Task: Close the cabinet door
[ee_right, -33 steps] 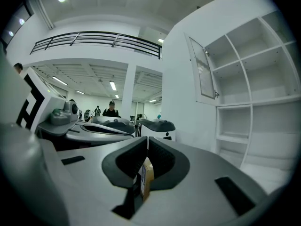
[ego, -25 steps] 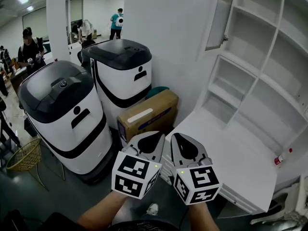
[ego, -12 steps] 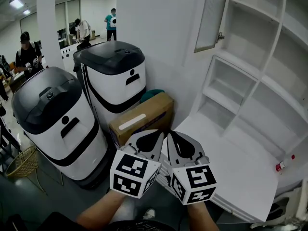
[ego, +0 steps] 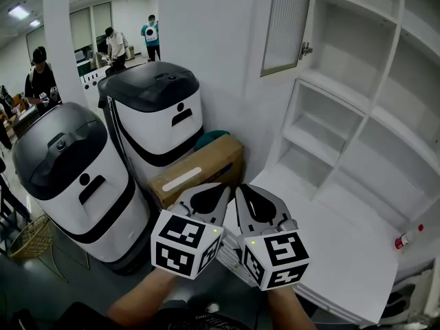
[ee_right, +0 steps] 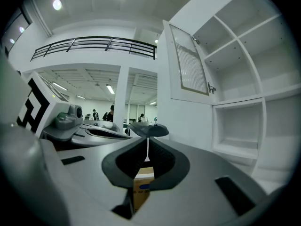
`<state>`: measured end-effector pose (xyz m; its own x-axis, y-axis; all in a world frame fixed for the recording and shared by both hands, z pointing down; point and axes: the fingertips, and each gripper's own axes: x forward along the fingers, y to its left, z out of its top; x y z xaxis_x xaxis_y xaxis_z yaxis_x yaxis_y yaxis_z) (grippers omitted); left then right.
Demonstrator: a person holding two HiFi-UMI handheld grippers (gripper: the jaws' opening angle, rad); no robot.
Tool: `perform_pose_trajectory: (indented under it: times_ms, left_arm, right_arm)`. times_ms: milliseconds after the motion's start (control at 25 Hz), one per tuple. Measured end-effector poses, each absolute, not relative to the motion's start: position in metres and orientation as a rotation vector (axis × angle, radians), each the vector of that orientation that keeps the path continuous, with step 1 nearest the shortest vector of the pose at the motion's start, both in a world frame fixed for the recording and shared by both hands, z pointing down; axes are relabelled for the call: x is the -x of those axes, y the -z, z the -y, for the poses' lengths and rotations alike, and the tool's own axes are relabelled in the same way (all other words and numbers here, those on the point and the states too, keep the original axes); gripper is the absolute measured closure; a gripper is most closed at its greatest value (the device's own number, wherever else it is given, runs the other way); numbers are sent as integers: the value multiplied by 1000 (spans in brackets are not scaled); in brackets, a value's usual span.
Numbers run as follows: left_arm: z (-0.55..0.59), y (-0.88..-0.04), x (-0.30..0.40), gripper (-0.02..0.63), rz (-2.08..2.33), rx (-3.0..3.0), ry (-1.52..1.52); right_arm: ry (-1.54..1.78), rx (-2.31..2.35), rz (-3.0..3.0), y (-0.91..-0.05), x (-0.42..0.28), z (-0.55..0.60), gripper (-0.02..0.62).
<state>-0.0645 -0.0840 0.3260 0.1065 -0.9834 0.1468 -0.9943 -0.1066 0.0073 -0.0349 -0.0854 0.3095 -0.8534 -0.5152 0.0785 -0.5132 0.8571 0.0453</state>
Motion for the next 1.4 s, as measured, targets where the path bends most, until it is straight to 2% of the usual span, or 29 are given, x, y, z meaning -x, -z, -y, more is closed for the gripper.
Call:
perform_pose_trajectory:
  times_ms: [600, 1400]
  left_arm:
    - [141, -299, 96, 595, 1953, -2381, -138]
    - [217, -267, 127, 595, 1566, -2700, -103]
  right_arm:
    - [116, -900, 2951, -277, 67, 128, 572]
    - [210, -1406, 2806, -212, 100, 188, 571]
